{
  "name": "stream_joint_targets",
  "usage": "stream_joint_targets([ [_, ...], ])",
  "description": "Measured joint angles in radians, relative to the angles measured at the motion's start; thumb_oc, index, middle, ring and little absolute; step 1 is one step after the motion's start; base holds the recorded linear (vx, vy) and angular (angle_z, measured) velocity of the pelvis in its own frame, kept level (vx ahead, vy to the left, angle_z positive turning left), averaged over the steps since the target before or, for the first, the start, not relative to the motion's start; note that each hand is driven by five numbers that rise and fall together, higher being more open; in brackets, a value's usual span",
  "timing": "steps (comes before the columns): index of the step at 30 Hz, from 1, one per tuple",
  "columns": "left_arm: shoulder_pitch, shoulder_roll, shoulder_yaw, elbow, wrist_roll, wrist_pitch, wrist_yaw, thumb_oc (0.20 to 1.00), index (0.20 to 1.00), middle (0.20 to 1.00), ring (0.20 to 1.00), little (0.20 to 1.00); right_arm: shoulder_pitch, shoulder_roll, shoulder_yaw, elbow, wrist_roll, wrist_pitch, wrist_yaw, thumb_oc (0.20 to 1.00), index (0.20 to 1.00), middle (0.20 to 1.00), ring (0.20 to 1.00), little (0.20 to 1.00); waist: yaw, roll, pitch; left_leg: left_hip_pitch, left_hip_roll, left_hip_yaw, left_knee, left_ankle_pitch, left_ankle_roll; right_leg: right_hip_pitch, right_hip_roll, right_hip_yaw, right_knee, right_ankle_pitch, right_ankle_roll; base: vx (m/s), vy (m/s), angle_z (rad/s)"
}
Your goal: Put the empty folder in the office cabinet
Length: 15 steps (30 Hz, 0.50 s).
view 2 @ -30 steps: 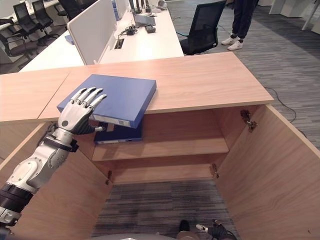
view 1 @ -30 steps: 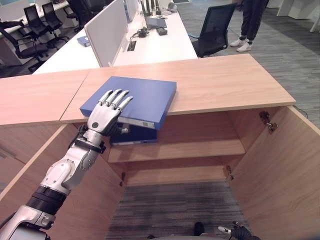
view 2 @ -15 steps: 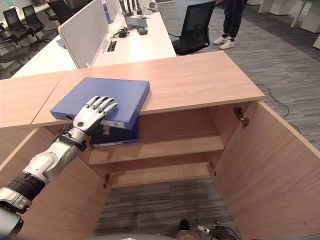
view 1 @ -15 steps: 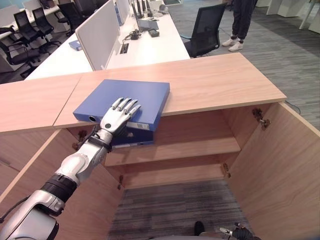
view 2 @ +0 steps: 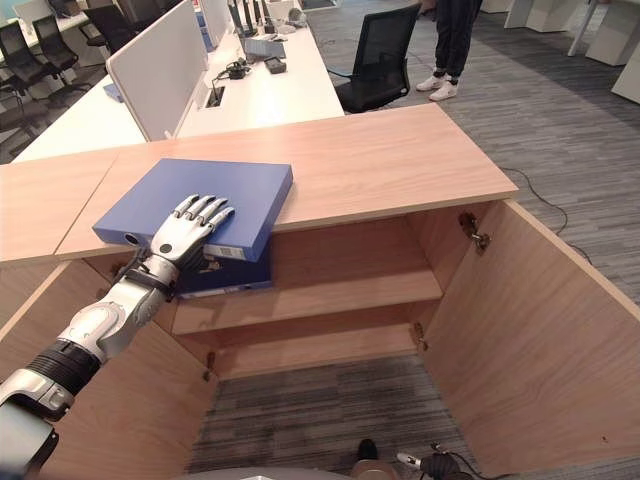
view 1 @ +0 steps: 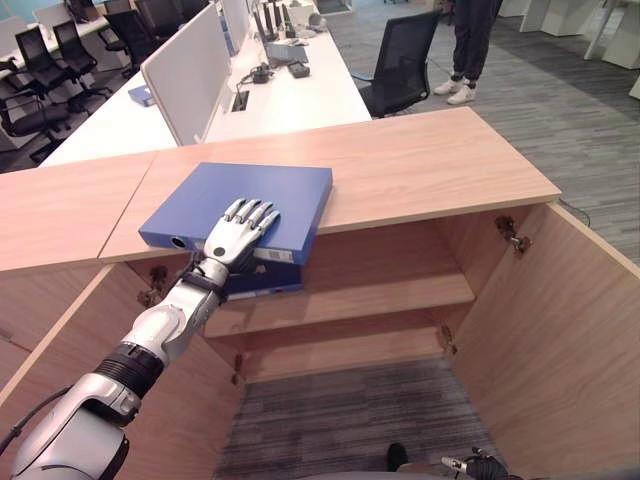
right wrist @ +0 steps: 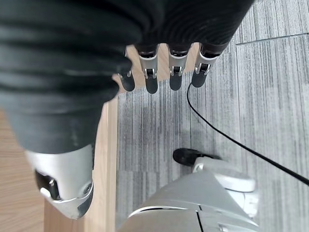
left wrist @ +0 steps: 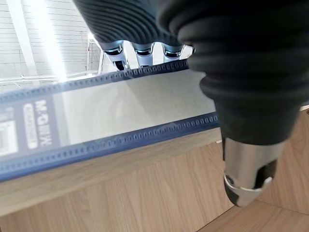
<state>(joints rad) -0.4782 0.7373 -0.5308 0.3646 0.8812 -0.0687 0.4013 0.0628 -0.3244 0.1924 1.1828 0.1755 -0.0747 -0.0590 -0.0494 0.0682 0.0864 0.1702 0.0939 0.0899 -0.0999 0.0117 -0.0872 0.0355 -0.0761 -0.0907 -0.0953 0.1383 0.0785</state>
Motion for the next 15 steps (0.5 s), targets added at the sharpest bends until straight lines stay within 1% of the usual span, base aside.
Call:
stream_joint_targets([
  [2, 0.000, -0.016, 0.000, 0.017, 0.000, 0.003, 0.002, 1.000, 1.000, 1.000, 1.000, 1.000, 0.004, 0.000, 0.000, 0.000, 0.000, 0.000, 0.000, 1.000, 1.000, 1.000, 1.000, 1.000, 0.000, -0.006, -0.010, 0.000, 0.000, 0.001, 0.000, -0.001, 0.000, 0.000, 0.000, 0.001, 0.000, 0.000, 0.000, 0.00, 0.000, 0.00],
  [3, 0.000, -0.026, 0.000, 0.026, 0.000, 0.007, 0.003, 0.824, 0.824, 0.824, 0.824, 0.824, 0.005, -0.001, 0.000, 0.000, 0.000, 0.000, 0.000, 1.000, 1.000, 1.000, 1.000, 1.000, 0.000, -0.008, -0.014, 0.001, 0.000, 0.002, 0.000, -0.001, 0.000, 0.000, 0.000, 0.002, 0.000, 0.000, 0.000, 0.00, 0.000, 0.00],
  [4, 0.000, -0.030, -0.002, 0.027, -0.001, 0.012, 0.003, 0.586, 0.586, 0.586, 0.586, 0.586, 0.004, 0.000, 0.000, 0.000, 0.001, 0.000, 0.000, 1.000, 1.000, 1.000, 1.000, 1.000, 0.000, -0.009, -0.015, 0.001, 0.000, 0.003, 0.000, -0.001, 0.000, 0.000, 0.000, 0.003, 0.000, 0.000, 0.000, 0.01, 0.003, -0.03],
  [5, 0.000, -0.032, -0.002, 0.028, -0.002, 0.017, 0.004, 0.498, 0.498, 0.498, 0.498, 0.498, 0.005, 0.000, 0.000, -0.001, 0.001, 0.000, 0.000, 1.000, 1.000, 1.000, 1.000, 1.000, 0.000, -0.011, -0.016, 0.001, 0.000, 0.003, 0.000, -0.002, -0.001, -0.001, 0.000, 0.004, 0.000, 0.000, 0.001, 0.00, 0.000, 0.00],
  [6, 0.000, -0.032, -0.002, 0.029, -0.003, 0.018, 0.006, 0.263, 0.263, 0.263, 0.263, 0.263, 0.005, 0.000, 0.000, -0.001, 0.001, 0.000, 0.000, 1.000, 1.000, 1.000, 1.000, 1.000, 0.000, -0.011, -0.016, 0.001, 0.000, 0.004, 0.000, -0.002, -0.001, -0.001, 0.000, 0.006, 0.000, 0.001, 0.001, 0.01, 0.008, -0.06],
  [7, 0.000, -0.032, -0.002, 0.027, -0.010, 0.020, 0.012, 0.200, 0.200, 0.200, 0.200, 0.200, 0.007, -0.001, 0.000, -0.001, 0.001, 0.000, -0.001, 1.000, 1.000, 1.000, 1.000, 1.000, 0.001, -0.011, -0.016, 0.003, 0.000, 0.009, 0.000, -0.002, -0.001, -0.002, 0.001, 0.010, 0.000, 0.002, 0.002, 0.01, 0.011, -0.08],
  [12, -0.006, -0.032, 0.020, 0.023, -0.019, 0.024, 0.044, 0.200, 0.200, 0.200, 0.200, 0.200, 0.008, -0.001, -0.001, -0.001, 0.002, 0.000, -0.006, 1.000, 1.000, 1.000, 1.000, 1.000, 0.000, -0.012, -0.017, 0.009, -0.001, 0.014, 0.000, -0.009, -0.001, -0.002, 0.002, 0.021, 0.000, 0.002, 0.002, 0.00, 0.004, -0.06],
  [15, -0.031, -0.032, 0.021, 0.023, -0.034, 0.023, 0.048, 0.200, 0.200, 0.200, 0.200, 0.200, 0.010, -0.001, -0.001, -0.001, 0.002, 0.000, -0.007, 1.000, 1.000, 1.000, 1.000, 1.000, 0.001, -0.016, -0.019, 0.009, -0.001, 0.014, 0.000, -0.009, -0.001, -0.001, 0.002, 0.021, 0.000, 0.002, 0.002, 0.00, 0.000, 0.00],
])
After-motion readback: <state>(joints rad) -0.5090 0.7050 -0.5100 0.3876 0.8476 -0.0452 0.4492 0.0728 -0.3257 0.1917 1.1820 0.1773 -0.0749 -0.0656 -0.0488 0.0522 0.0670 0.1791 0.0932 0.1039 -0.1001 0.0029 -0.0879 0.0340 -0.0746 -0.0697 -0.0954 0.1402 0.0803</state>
